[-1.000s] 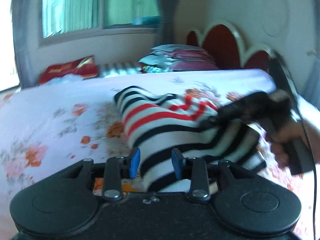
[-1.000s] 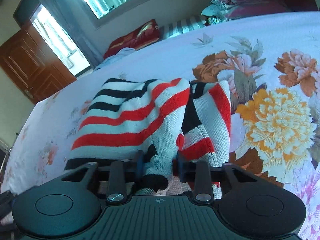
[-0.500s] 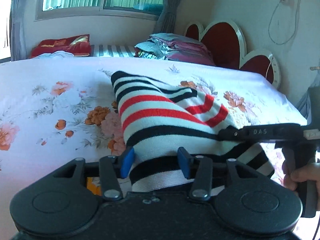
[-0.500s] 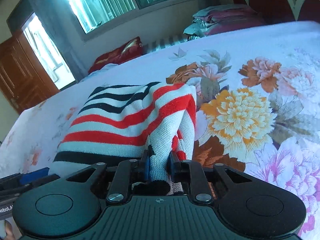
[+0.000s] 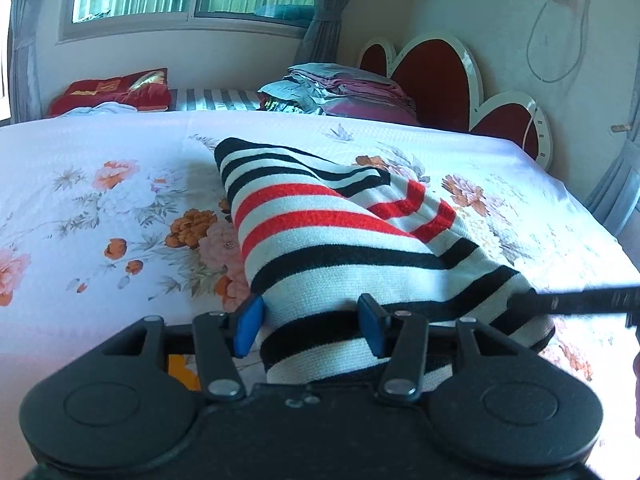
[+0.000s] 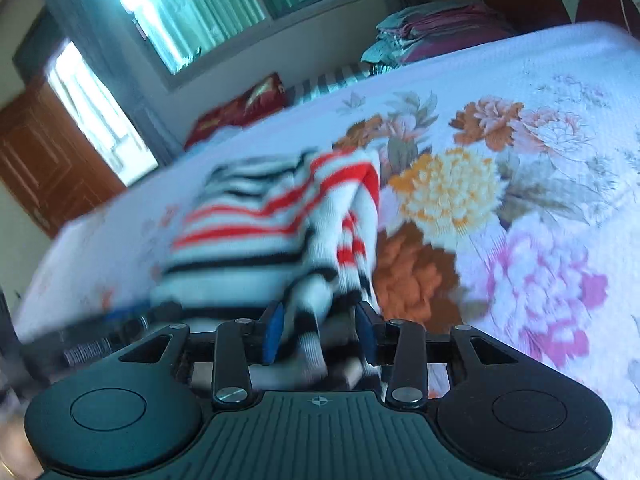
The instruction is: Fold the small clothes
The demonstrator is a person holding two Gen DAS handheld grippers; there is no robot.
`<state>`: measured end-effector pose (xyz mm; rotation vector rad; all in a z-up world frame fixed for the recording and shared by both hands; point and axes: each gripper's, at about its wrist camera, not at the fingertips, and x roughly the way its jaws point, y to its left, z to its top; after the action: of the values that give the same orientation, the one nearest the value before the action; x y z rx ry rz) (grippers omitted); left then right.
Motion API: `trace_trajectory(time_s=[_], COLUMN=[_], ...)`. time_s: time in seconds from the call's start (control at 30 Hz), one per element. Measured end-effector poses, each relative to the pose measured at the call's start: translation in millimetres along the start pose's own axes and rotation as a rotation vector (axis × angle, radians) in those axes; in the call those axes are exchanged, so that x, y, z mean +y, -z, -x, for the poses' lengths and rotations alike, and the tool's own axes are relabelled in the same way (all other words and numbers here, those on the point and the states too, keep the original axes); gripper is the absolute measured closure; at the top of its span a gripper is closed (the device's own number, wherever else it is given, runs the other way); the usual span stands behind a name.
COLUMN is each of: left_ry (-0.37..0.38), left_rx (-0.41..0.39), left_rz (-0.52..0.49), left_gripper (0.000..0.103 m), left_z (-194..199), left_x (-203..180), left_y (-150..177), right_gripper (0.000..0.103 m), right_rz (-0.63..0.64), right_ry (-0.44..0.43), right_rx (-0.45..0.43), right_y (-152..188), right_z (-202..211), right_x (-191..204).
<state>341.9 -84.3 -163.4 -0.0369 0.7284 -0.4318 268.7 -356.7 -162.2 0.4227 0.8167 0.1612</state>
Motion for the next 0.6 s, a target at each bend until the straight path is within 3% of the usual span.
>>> trace_trajectory(time_s=[0.03,0.07,0.3,0.37,0.43,0.5,0.6], left_ry=[0.001,0.003,0.002,0.014,0.024,0.025,0.020], left_rx=[0.000,0.002,0.005,0.022,0.022,0.000,-0.035], left_rz=[-0.006,-0.011,-0.041,-0.019,0.020,0.044,0.057], left_gripper=[0.053,0.052,0.051,0.051,0.051,0.051,0.051], left_z=[-0.1,-0.4,-2.6,-1.6,1.2,5.1,5.5], left_x=[0.0,-0.1,-3.7,0.8,6.8,9.6,10.3], left_y=[0.2,0.3,1.7,-2.4,-7.7,-14.1,-28.2], right_gripper=[0.086,0.092,0.091,0.085,0.065,0.054,0.051], right_rz=[0.023,0.031,0.000,-0.018,-0.044,-0.051,-0.046], right_ry=[0.032,0.053,0.099,0.077,0.054,0.017,-0.006], right_rx=[0.008,0.019,0.032,0.030,0.003,-0.037,-0.058], right_y=[5.4,8.9,16.9,12.8,7.5,-4.6,-28.8], right_z=[-2.0,-4.9,-21.3,-13.9,-1.3,7.7,-0.6], right_x=[1.2,-0.3,-12.0,-15.5,-16.6,-14.0,-8.7])
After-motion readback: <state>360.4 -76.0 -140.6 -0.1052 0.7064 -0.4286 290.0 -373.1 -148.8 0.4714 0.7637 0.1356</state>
